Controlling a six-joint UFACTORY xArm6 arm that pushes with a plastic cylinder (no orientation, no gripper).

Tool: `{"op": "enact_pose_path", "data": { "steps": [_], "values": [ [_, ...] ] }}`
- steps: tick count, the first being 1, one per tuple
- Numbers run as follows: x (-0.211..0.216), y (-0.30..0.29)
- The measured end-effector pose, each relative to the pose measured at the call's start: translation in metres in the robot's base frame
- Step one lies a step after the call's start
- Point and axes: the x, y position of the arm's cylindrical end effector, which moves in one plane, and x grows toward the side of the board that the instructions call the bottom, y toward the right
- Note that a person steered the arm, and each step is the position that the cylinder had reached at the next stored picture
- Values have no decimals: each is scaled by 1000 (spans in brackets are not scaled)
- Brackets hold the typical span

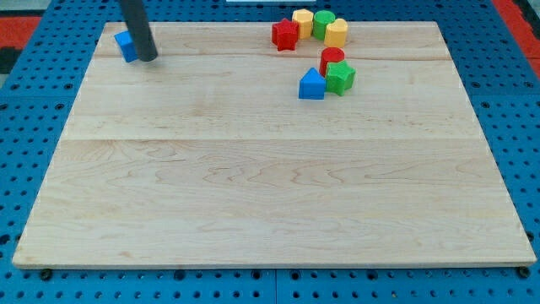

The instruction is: Move red star below the yellow hexagon

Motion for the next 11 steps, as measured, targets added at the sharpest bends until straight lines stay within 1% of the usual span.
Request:
{"op": "enact_pose_path", "data": {
  "steps": [1,2,4,6,7,10,11],
  "values": [
    [-10,29],
    [-29,50],
    [-80,79],
    [-80,94],
    [-79,130],
    [-79,162],
    [-79,185]
  ]
}}
